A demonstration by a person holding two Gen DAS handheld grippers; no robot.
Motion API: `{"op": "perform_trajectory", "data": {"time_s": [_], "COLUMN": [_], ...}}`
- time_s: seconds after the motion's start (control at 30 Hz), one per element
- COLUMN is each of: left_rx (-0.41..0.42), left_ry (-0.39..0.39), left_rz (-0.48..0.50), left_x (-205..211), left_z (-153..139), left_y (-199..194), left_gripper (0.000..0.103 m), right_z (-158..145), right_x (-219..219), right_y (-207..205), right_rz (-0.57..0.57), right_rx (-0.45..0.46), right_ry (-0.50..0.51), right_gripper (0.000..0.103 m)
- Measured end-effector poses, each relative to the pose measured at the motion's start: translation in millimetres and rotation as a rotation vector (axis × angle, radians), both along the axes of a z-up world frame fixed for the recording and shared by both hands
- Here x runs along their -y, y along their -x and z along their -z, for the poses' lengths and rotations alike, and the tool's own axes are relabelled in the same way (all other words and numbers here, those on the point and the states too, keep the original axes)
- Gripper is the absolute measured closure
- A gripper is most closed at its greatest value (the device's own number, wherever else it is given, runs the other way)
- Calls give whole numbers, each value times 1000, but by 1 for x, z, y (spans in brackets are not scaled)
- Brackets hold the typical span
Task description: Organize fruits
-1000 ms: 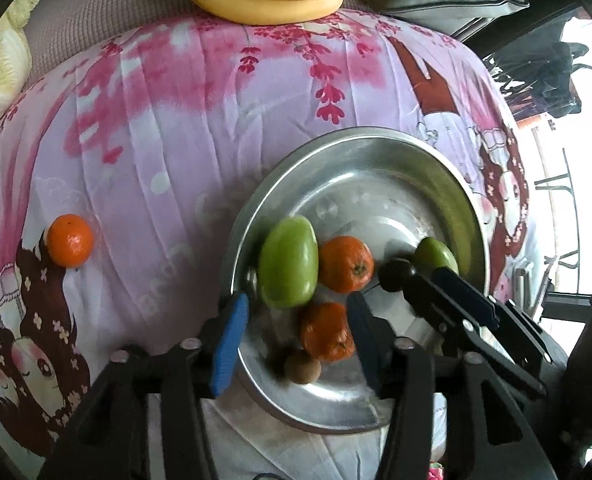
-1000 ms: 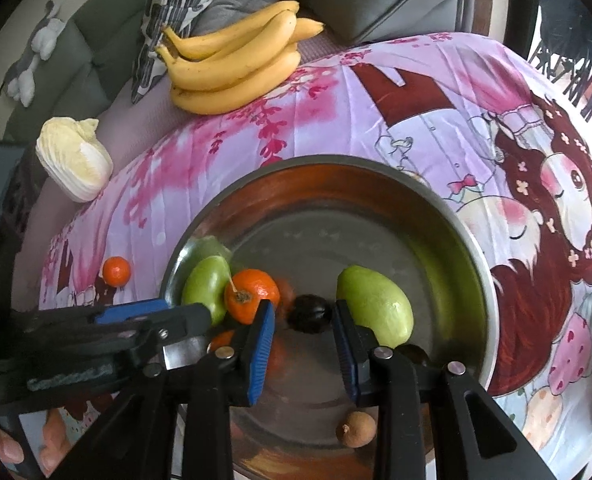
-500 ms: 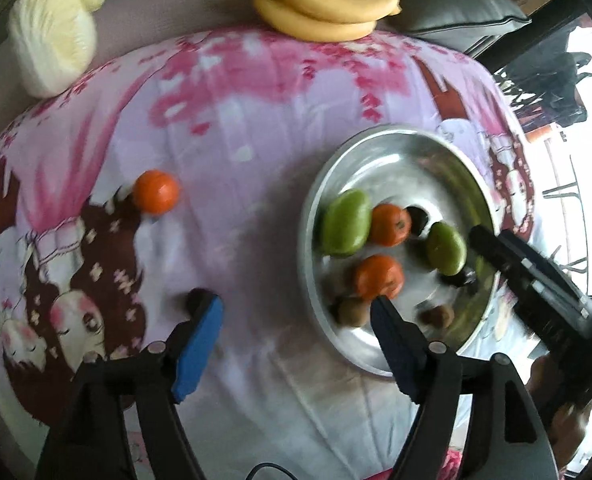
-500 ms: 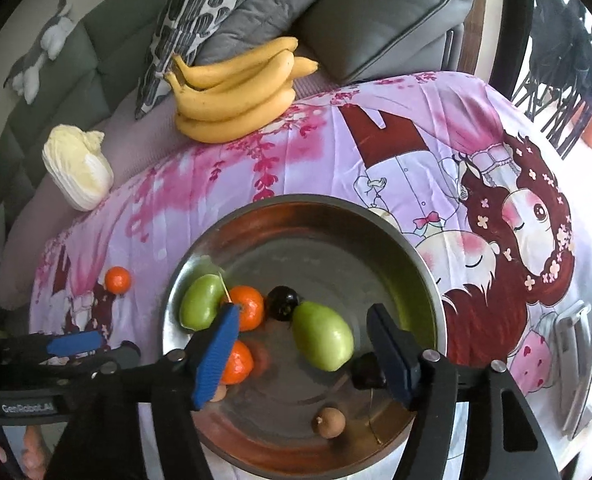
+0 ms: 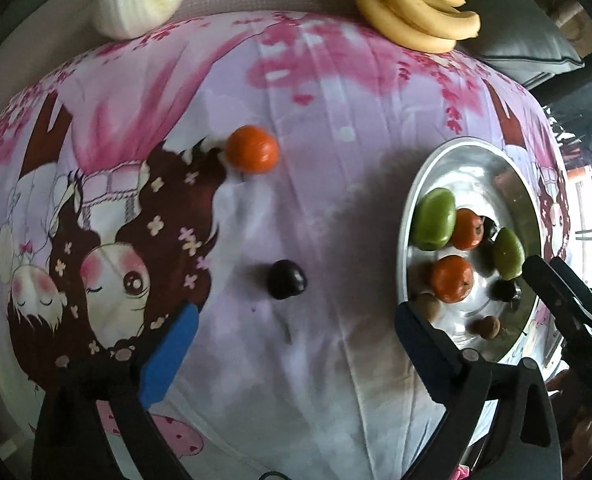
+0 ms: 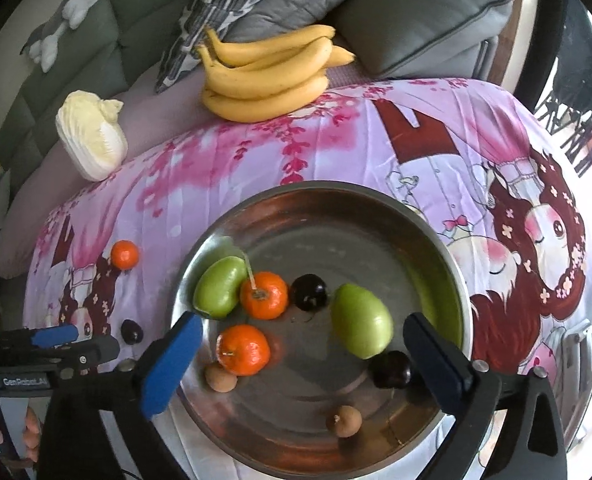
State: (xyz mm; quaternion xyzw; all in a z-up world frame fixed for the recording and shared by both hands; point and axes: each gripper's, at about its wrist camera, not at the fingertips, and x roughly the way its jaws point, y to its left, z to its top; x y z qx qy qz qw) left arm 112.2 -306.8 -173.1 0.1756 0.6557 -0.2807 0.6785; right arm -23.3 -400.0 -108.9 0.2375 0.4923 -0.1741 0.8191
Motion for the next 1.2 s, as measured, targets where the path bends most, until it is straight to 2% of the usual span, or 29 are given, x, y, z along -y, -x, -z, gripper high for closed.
{"op": "perform_trajectory", "data": {"time_s": [0.47, 0.7, 1.2], "left_rx": [-11, -26, -50], "left_ry": [-11, -11, -8], "left_rz": [-95, -148, -186], "left_x": [-61, -106, -191], "left_z": [-2, 0, 7], "left_y": [-12, -22, -26], "left_gripper": [4, 4, 4], "right_z": [-11, -5, 3], "right_x": [-53, -73, -121], "right_y": [-27, -39, -55], "right_rz": [-152, -194, -313], "right_rx": [54, 55, 13], "right_ry": [-12, -43, 5], "right_gripper": [0, 0, 0]}}
